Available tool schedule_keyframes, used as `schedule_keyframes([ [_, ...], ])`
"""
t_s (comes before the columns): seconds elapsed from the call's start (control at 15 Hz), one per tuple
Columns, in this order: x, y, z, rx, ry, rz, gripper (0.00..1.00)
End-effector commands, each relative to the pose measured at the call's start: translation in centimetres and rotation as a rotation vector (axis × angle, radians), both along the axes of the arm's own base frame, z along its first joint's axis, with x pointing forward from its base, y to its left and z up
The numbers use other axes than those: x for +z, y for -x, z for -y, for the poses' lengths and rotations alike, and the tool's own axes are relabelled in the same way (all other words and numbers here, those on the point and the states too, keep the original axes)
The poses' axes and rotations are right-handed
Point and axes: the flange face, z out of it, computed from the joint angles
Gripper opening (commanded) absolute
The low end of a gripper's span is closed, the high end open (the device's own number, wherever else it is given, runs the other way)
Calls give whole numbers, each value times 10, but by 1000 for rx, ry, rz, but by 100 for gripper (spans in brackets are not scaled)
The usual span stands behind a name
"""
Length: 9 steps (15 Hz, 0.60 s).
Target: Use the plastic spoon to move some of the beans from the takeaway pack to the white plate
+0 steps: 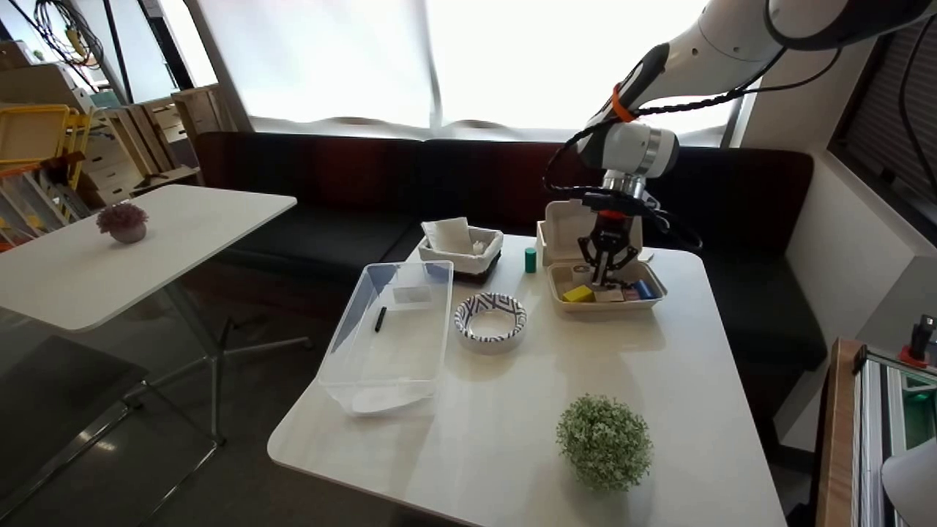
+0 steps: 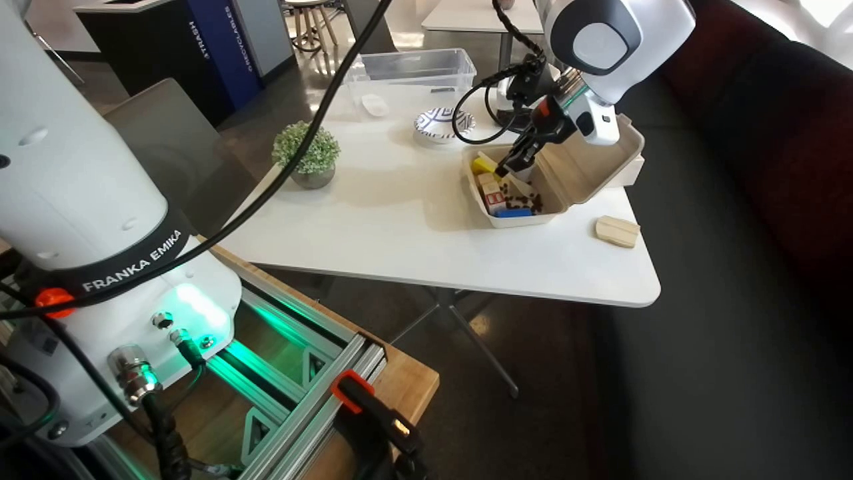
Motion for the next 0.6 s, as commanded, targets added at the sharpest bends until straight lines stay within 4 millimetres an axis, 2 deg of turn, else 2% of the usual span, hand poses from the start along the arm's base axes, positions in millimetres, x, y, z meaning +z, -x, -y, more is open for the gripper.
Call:
schedule_keyframes([
  [0.0, -3, 6, -3, -38, -16, -27, 3],
  [0.53, 1, 13, 6, -94, -30, -54, 3],
])
